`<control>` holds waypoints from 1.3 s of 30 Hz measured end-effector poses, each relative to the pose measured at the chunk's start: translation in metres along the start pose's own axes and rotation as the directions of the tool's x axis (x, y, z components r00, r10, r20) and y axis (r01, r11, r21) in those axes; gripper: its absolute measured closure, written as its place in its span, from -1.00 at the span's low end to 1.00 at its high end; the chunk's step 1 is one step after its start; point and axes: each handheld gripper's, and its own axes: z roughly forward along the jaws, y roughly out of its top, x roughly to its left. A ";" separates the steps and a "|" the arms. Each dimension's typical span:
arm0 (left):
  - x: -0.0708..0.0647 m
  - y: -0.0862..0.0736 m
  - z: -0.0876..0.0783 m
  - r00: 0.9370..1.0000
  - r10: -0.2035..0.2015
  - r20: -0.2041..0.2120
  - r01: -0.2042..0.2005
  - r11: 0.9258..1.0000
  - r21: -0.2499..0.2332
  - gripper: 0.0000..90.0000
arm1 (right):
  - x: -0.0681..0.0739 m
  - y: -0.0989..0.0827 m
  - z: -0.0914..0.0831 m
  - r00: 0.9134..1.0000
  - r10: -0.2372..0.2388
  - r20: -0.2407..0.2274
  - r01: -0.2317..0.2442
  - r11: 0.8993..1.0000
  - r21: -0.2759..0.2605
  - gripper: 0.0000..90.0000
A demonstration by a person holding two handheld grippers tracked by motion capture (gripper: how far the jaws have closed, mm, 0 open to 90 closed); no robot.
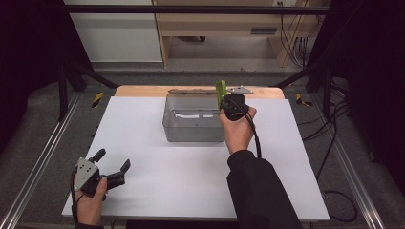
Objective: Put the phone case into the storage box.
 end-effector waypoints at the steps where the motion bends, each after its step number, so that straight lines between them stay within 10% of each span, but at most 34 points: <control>1: 0.000 0.000 0.000 1.000 0.000 0.000 0.000 1.000 0.000 -0.93 | 0.000 0.000 0.000 1.000 0.000 0.000 0.000 1.000 0.000 0.72; 39: -0.002 0.001 0.001 0.996 0.000 0.087 0.002 1.000 -0.022 -0.93 | 0.008 -0.010 0.018 1.000 -0.004 -0.007 0.004 0.998 0.069 0.71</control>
